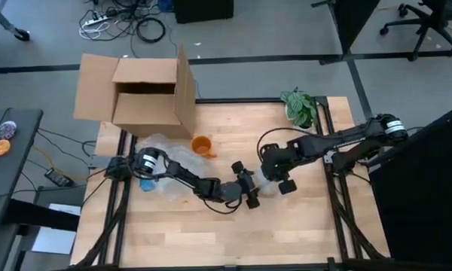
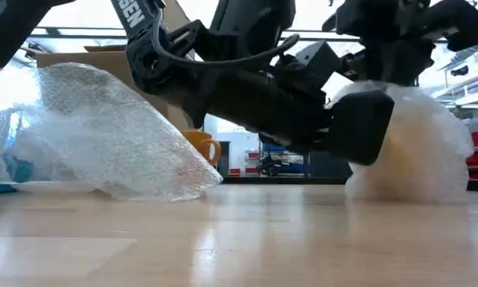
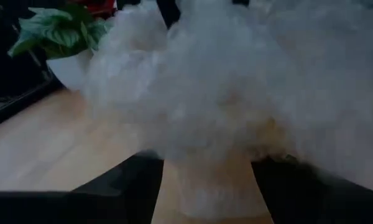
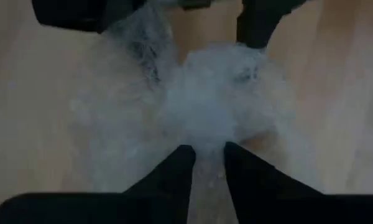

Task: Wrap mug
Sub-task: Wrap the yellow mug using the transparent bubble wrap

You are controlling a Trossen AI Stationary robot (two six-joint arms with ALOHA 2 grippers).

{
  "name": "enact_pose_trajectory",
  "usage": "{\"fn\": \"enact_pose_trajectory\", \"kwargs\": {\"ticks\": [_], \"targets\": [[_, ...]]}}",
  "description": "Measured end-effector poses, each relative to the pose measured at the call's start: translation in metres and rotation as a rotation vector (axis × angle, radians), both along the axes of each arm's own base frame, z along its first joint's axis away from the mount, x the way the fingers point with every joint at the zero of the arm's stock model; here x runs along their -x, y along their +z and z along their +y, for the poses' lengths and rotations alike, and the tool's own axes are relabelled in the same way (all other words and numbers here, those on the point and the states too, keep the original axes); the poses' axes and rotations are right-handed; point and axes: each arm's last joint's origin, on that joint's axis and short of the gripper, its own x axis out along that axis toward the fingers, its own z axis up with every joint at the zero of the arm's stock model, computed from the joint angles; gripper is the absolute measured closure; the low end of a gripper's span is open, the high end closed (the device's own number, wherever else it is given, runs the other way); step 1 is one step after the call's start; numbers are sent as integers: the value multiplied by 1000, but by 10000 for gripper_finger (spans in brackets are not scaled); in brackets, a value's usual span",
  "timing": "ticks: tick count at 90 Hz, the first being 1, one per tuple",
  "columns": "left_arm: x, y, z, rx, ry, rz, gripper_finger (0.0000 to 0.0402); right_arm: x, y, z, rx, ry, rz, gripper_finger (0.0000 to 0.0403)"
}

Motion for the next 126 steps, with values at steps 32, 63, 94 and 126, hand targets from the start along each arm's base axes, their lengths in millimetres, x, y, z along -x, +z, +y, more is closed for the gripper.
{"fn": "enact_pose_trajectory", "kwargs": {"ticks": [32,63,94,126], "targets": [[11,41,-7,-22,-6,54,179,6,-30,-3,-10,-48,11,330],[10,24,-3,61,-32,109,179,13,-20,1,-13,-45,8,330],[18,52,-15,1,-85,110,179,30,-1,2,-22,-35,-44,330],[32,102,-19,-31,-110,43,179,20,-3,6,-39,-11,-91,343]]}}
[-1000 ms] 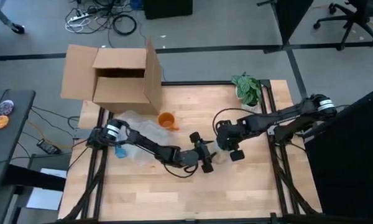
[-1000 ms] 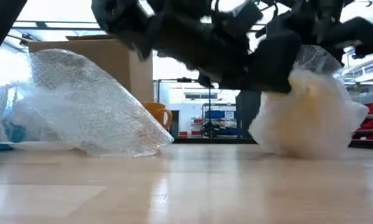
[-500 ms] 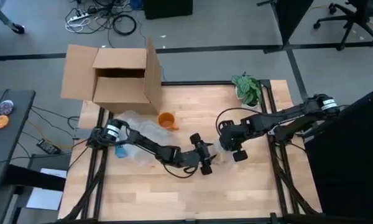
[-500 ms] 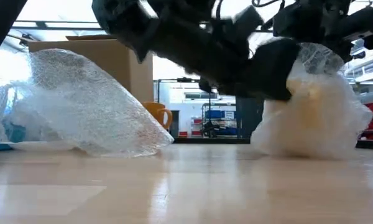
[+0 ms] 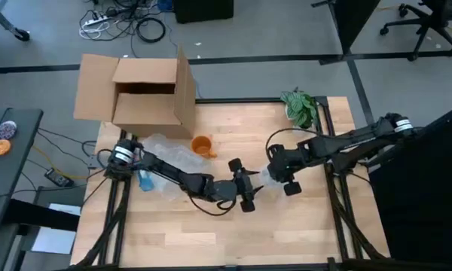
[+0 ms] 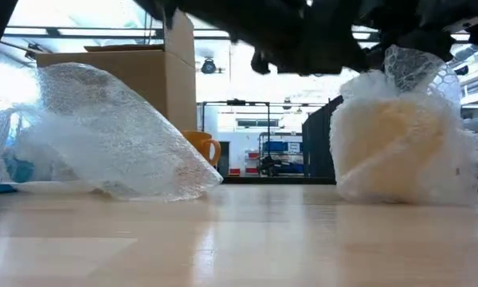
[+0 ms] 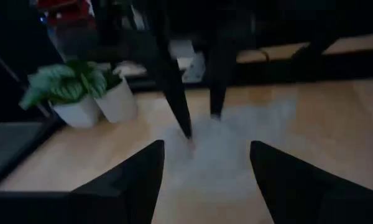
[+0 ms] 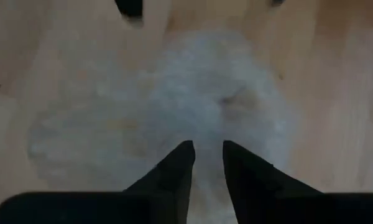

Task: Wrap mug
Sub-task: Wrap the yellow mug using the transparent bubble wrap

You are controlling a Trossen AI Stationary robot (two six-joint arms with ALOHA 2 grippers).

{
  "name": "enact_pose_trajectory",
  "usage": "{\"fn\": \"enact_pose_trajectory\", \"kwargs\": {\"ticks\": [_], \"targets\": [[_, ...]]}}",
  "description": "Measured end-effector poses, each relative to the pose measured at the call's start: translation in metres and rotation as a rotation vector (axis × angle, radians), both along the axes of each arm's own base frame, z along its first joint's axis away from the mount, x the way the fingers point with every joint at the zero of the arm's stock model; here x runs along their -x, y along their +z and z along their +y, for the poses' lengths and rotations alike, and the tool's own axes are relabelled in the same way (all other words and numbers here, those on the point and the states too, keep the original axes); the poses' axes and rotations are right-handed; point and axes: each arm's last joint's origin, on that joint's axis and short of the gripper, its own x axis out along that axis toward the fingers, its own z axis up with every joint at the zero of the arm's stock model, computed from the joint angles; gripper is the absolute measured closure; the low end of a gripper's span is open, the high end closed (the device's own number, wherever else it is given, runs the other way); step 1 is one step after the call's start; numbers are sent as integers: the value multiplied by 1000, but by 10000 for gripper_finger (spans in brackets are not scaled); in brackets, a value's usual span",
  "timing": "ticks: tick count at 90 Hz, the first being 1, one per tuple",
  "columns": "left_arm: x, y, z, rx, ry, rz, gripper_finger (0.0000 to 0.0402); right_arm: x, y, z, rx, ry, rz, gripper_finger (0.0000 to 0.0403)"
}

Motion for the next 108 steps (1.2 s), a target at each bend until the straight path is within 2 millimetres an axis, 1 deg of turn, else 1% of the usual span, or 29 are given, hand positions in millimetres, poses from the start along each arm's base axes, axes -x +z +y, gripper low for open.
{"fn": "enact_pose_trajectory", "kwargs": {"ticks": [6,13,16,23,37,41,49,57,67,79,85,89,99,103,108], "targets": [[2,9,-1,9,-6,-29,179,-4,-5,3,1,22,18,362],[2,13,-2,33,-30,-61,179,-8,-12,5,7,34,42,389],[1,12,0,47,-42,-64,179,-10,-14,5,8,35,50,396],[-7,-1,7,96,-43,-74,179,-12,-19,6,13,31,67,397],[-23,-40,23,156,-6,-69,179,-13,-20,6,8,14,70,402],[-26,-47,27,167,6,-76,179,-13,-20,6,8,14,69,401],[-30,-55,36,201,30,-81,179,-12,-18,6,5,8,64,402],[-31,-57,44,221,49,-84,179,-9,-14,5,3,-1,57,402],[-32,-58,46,222,56,-73,179,-2,-5,3,7,-7,29,402],[-31,-59,47,212,66,-59,179,3,21,0,40,-30,-28,402],[-31,-60,47,218,70,-51,179,4,34,0,24,-29,-92,403],[-31,-61,47,216,71,-48,179,4,38,1,-1,-12,-122,403],[-31,-61,47,215,71,-47,179,0,38,3,-52,20,-144,403],[-31,-61,47,212,70,-45,179,-2,33,4,-51,14,-127,403],[-31,-60,47,194,62,-39,179,-5,20,3,-46,-1,-75,403]]}}
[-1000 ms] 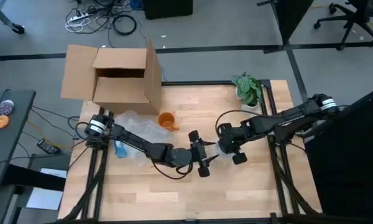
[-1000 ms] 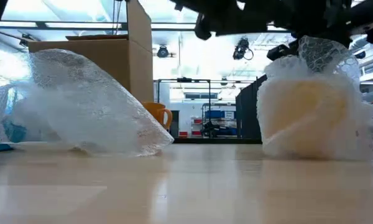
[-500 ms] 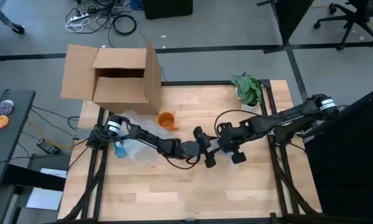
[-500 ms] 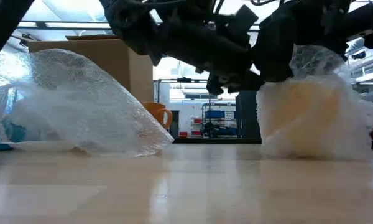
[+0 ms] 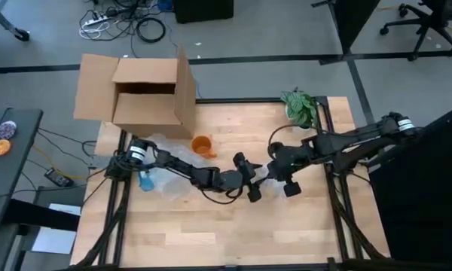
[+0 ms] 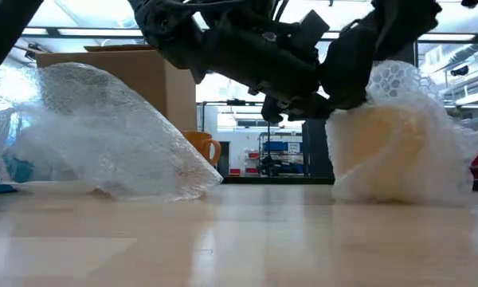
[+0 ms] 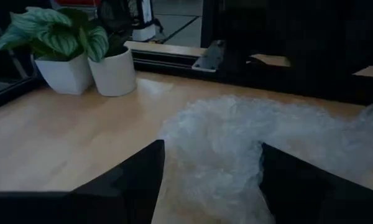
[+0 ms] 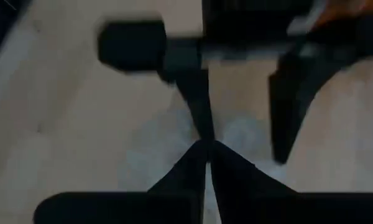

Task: Wrap mug
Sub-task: Wrap the yellow mug using the transparent bubble wrap

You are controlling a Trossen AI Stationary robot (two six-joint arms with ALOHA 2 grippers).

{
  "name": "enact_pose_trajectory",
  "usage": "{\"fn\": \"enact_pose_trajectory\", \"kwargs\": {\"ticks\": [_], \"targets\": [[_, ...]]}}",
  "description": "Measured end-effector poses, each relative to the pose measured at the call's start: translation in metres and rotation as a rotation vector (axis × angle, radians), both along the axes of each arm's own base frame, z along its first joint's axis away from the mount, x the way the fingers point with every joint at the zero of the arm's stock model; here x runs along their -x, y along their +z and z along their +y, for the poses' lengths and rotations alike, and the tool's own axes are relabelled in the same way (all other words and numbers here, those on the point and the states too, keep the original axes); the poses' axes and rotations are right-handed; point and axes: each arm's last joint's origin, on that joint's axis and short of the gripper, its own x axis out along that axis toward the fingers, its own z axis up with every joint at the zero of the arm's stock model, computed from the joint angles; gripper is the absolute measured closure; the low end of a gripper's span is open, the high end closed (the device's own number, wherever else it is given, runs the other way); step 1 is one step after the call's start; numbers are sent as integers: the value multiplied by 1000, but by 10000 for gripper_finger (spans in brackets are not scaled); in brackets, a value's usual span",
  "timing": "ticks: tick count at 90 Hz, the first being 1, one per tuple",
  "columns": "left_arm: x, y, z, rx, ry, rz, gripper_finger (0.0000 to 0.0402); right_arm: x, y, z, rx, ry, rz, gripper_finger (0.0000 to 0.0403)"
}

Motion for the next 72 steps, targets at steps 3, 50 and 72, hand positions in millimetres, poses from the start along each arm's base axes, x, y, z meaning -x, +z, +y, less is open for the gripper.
{"fn": "enact_pose_trajectory", "kwargs": {"ticks": [3,50,72], "targets": [[1,1,-1,-14,-7,5,179,-2,-9,0,0,-11,32,403],[39,59,-49,-74,-230,153,179,-26,-88,-8,4,-94,290,402],[15,40,-40,-48,-392,-11,179,-16,-64,-13,-34,-118,212,402]]}}
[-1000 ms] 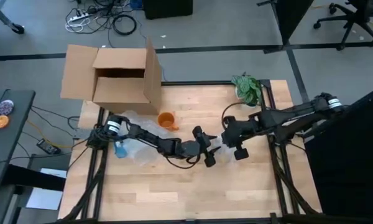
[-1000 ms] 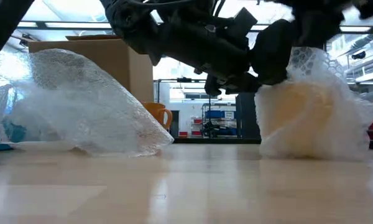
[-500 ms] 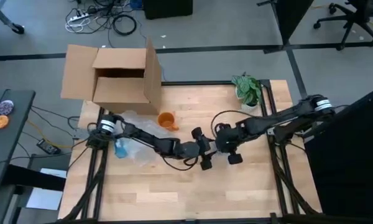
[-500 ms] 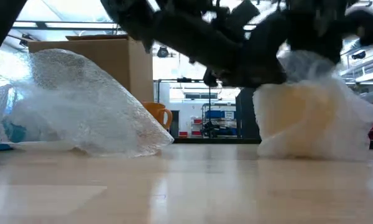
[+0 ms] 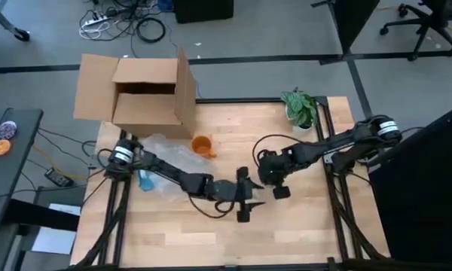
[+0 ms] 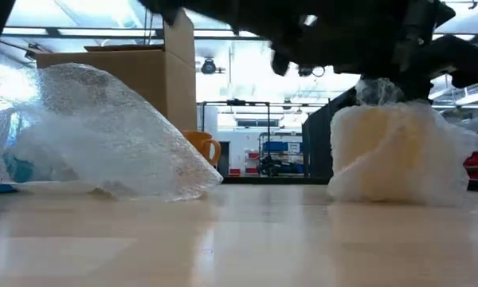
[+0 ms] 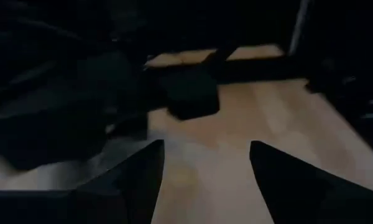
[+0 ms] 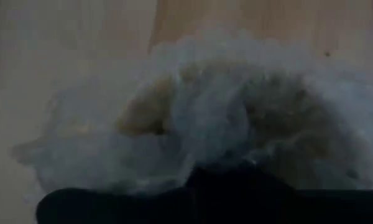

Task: Wrap mug
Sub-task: Wrap the yellow mug using the transparent bubble wrap

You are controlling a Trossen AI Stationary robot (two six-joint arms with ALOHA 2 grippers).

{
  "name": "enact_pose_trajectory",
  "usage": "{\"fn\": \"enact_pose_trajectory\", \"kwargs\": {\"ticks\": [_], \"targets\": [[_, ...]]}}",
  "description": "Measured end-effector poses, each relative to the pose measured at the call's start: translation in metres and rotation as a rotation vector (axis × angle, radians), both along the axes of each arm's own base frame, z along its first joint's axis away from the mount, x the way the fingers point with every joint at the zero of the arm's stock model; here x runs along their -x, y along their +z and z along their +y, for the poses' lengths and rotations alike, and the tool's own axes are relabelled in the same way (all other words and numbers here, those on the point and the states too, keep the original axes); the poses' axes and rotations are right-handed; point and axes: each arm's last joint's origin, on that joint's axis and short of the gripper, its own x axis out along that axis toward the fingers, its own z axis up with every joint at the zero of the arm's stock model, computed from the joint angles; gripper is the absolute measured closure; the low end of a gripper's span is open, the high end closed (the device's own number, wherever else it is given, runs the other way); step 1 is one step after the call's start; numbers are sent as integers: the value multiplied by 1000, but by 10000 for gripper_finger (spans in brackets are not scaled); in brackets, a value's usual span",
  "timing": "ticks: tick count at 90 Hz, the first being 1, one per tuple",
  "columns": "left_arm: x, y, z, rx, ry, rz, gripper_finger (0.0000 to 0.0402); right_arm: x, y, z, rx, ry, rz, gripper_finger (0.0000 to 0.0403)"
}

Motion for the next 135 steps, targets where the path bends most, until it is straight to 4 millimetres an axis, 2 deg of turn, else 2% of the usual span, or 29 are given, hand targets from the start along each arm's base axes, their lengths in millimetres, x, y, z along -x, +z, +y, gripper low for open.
{"fn": "enact_pose_trajectory", "kwargs": {"ticks": [17,34,44,54,64,73,83,100,111,122,135], "targets": [[-11,-21,17,31,46,-18,179,11,24,-5,-35,-73,-83,403],[-14,-18,27,-6,167,-69,179,12,25,-5,-47,-90,-79,403],[-15,-22,36,11,199,-38,179,17,26,-5,-33,-93,-51,403],[-15,-24,41,25,215,-12,179,21,44,-7,2,-105,-58,403],[-16,-27,43,24,219,-4,179,21,64,-1,13,-91,-144,403],[-16,-28,44,21,220,7,179,18,69,5,-2,-57,-211,403],[-16,-29,44,19,219,14,179,15,56,8,13,-49,-165,403],[-15,-27,44,-4,194,30,179,6,10,5,33,-61,-22,403],[-10,-15,43,1,143,56,179,-2,-13,5,50,-54,54,403],[-5,-6,40,3,100,90,179,-6,-21,5,60,-36,75,402],[-5,-16,40,8,99,154,179,-4,-11,4,61,-32,47,402]]}}
